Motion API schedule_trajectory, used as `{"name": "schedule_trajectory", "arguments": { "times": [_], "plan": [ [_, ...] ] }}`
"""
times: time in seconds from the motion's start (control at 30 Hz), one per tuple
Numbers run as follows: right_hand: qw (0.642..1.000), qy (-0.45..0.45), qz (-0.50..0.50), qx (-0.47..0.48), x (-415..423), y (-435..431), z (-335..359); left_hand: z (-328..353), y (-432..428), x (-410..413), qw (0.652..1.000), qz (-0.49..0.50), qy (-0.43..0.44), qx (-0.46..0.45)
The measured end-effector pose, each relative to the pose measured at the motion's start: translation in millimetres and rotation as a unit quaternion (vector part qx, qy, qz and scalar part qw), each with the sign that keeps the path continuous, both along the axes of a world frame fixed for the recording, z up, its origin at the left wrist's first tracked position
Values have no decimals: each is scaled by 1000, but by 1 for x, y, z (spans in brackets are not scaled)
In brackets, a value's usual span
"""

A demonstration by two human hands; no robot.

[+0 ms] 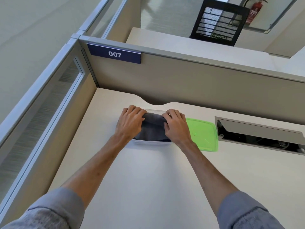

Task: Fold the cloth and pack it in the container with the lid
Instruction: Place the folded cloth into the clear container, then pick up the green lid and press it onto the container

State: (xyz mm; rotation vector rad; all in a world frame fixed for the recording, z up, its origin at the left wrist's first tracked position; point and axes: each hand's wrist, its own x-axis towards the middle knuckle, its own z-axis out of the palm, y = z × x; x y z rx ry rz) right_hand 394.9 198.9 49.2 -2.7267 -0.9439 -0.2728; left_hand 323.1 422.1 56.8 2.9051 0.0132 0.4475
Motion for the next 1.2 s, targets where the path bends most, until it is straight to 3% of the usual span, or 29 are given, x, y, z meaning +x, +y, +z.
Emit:
{"name": "schedule_trajectory", "arguments": {
  "times": [0.17,0.37,0.47,0.7,0.9,1.07,1.2],
  "plan": [
    [1000,-7,4,-28,8,1,-18,-18,-2,-4,999,-4,39,28],
    [996,78,-39,2,7,0,-16,-25,-2,-3,1000,16,-19,8],
    [995,92,-31,-24,7,-10,-12,-27,-4,-6,1000,1,0,4],
    [996,57,-21,-57,0,-22,-9,-24,-8,-12,1000,-22,20,9],
    [996,-5,-70,46,-11,-34,-9,-19,-7,-14,999,-13,1,-44],
    [968,-13,-183,172,-26,-60,-7,-17,-14,-17,997,-12,-15,-73],
    [964,34,-236,117,-52,-105,-32,-10,-31,-24,994,-4,-31,-106]
  ]
}}
